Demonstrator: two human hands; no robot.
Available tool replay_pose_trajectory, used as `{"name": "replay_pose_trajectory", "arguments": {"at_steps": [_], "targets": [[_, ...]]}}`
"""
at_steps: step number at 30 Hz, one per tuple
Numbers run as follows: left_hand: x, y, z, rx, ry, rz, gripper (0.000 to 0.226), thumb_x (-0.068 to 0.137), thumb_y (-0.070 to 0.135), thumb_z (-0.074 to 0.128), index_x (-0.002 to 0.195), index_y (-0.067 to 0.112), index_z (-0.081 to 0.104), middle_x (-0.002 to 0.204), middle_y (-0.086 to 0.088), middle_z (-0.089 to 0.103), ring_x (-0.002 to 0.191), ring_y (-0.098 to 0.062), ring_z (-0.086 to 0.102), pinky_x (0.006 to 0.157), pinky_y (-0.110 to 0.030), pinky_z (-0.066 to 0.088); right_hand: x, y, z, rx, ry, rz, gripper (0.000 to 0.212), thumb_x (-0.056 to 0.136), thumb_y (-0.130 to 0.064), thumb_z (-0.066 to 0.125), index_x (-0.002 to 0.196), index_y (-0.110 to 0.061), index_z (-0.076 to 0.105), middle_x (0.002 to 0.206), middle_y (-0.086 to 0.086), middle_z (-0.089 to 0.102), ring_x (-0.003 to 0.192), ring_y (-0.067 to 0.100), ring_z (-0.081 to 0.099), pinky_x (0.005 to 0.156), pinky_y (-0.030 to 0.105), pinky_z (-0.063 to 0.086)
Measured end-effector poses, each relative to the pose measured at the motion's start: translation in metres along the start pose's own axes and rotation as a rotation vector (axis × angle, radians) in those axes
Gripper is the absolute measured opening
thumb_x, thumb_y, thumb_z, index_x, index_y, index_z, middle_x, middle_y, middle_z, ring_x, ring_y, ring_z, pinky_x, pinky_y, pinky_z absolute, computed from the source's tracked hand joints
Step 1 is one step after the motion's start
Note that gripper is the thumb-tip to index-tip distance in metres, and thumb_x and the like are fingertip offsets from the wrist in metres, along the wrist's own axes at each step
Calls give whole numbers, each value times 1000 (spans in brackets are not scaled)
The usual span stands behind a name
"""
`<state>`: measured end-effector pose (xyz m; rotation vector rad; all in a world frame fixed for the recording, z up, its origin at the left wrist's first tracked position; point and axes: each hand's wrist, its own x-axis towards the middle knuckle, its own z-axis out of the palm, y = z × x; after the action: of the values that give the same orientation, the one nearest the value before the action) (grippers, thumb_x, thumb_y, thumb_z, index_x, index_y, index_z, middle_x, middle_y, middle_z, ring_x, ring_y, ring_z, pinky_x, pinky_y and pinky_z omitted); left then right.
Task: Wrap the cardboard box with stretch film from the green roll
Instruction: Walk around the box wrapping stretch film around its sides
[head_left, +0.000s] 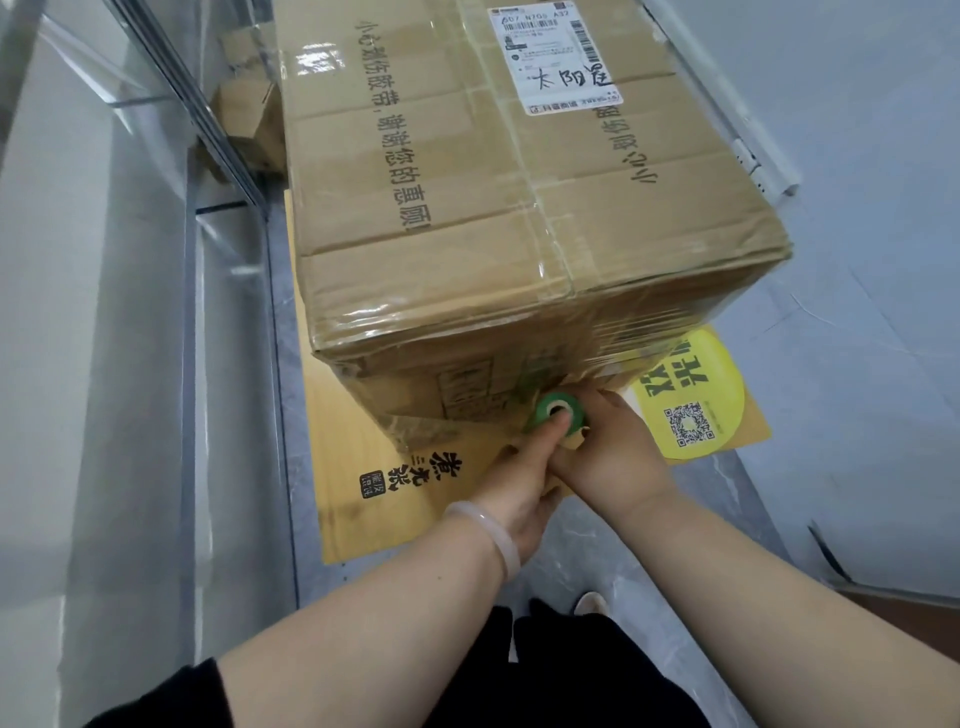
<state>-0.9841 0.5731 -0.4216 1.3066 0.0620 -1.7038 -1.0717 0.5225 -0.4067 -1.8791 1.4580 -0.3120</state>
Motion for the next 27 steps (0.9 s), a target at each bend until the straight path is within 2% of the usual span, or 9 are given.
{"name": "replay_pose_trajectory", "arguments": {"at_steps": [4, 7, 9, 13, 16, 19, 23, 25, 27], "targets": [[3, 4, 6, 36, -2, -23, 33, 93, 41, 64, 120, 21, 64, 118, -3, 71, 111, -17, 65, 110, -41, 45, 2, 16, -13, 57, -72, -41, 47, 69, -28, 72, 113, -24, 55, 104, 0, 60, 98, 21, 60, 81, 38, 51], [5, -8, 15, 37, 66, -23, 43, 93, 45, 64, 128, 21, 62, 123, 0, 70, 109, -14, 64, 105, -37, 45, 8, 25, -19, -31, -180, -23, 40, 69, -32, 72, 102, -25, 52, 94, -1, 63, 87, 20, 63, 70, 35, 51], [8, -15, 27, -59, 118, 5, 41, 94, 41, 63, 127, 17, 62, 125, -4, 71, 114, -17, 65, 105, -37, 48, 11, 29, -24, -86, -194, -46, 43, 69, -34, 70, 107, -28, 50, 98, 0, 61, 88, 23, 62, 69, 34, 50], [6, -18, 57, -174, 193, 114, 33, 97, 31, 61, 125, 13, 58, 124, -10, 69, 101, -14, 68, 72, -23, 55, 20, 31, -39, -120, -185, -55, 45, 74, -41, 65, 115, -31, 53, 118, 2, 53, 96, 28, 61, 77, 39, 52], [5, -21, 72, -198, 240, 154, 26, 98, 26, 61, 119, 12, 60, 111, -7, 72, 94, -12, 68, 67, -23, 53, 28, 30, -48, -158, -225, -55, 50, 72, -56, 67, 110, -27, 55, 114, -3, 49, 94, 27, 60, 74, 36, 49], [6, -21, 80, -236, 305, 181, 35, 98, 25, 60, 128, 8, 56, 118, -13, 67, 93, -17, 66, 62, -25, 53, 30, 41, -54, -130, -270, -159, 42, 76, -45, 66, 112, -27, 54, 112, 0, 53, 97, 26, 60, 75, 36, 49], [7, -25, 82, -273, 329, 178, 65, 96, 26, 63, 153, 11, 35, 137, -12, 60, 105, -17, 63, 69, -24, 51, 24, 53, -65, 33, -381, -281, 57, 77, -36, 67, 129, -44, 43, 121, -11, 60, 106, 13, 60, 87, 32, 51], [6, -30, 83, -272, 323, 194, 67, 96, 24, 62, 154, 13, 30, 130, -9, 63, 106, -15, 63, 77, -25, 51, 26, 57, -66, 22, -401, -297, 54, 73, -41, 64, 124, -45, 47, 119, -12, 61, 107, 13, 59, 89, 35, 51], [5, -33, 87, -282, 324, 227, 69, 96, 17, 62, 154, 10, 27, 112, -6, 66, 100, -14, 63, 89, -30, 50, 29, 58, -69, -15, -397, -288, 46, 65, -49, 61, 109, -40, 52, 103, -10, 63, 96, 17, 61, 81, 40, 52]]}}
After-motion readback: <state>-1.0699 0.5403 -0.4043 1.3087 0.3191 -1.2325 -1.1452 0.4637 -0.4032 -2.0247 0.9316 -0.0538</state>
